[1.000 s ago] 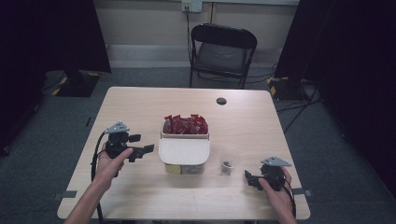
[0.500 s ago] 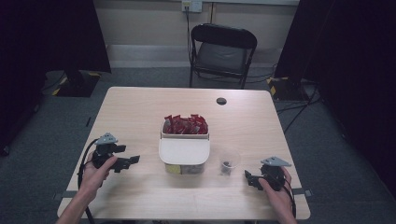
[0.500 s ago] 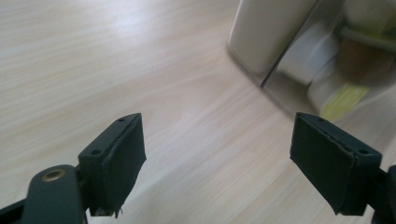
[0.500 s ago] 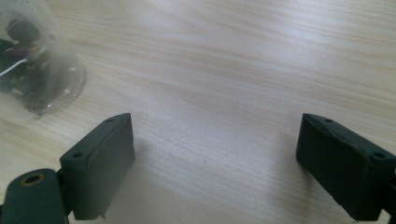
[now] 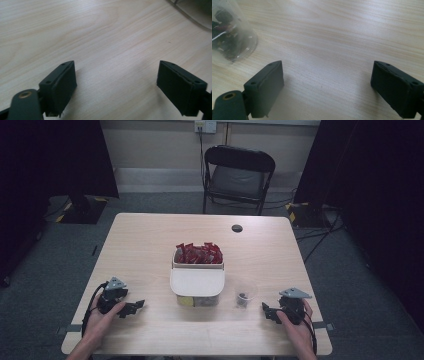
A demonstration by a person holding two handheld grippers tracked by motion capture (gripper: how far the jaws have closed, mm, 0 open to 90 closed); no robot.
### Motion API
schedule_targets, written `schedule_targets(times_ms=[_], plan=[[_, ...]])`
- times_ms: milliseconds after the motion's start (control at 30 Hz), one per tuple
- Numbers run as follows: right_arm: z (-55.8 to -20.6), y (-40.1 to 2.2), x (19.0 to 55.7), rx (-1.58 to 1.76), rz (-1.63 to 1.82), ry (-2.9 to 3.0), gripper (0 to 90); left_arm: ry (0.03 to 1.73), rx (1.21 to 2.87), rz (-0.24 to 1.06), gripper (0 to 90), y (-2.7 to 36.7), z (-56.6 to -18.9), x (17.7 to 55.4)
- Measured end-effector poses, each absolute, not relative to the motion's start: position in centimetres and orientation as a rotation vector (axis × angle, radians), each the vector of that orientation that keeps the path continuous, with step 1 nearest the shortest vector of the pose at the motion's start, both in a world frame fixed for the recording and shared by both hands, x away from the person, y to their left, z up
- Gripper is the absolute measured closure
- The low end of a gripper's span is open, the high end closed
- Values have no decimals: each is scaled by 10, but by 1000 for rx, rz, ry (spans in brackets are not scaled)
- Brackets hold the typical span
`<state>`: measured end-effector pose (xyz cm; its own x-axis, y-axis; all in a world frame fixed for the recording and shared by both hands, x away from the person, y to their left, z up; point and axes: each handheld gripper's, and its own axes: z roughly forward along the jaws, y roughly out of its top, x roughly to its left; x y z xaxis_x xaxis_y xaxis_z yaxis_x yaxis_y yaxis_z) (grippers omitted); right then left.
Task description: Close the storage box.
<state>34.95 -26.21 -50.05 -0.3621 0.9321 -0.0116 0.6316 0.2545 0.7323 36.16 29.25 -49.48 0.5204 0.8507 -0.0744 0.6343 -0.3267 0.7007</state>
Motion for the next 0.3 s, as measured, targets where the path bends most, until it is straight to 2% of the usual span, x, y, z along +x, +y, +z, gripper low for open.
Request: schedule_targets(times_ms=[100, 167, 300], plan=[[-501, -262, 350, 1419, 899, 2085, 109, 1176, 2099, 500, 151, 292, -499, 362], [-501, -262, 350, 1419, 899, 2085, 109, 1169, 2080, 506, 92, 293, -502, 363], [-501, -262, 350, 1419, 899, 2085, 109, 1171, 2079, 509, 76, 293, -502, 363]])
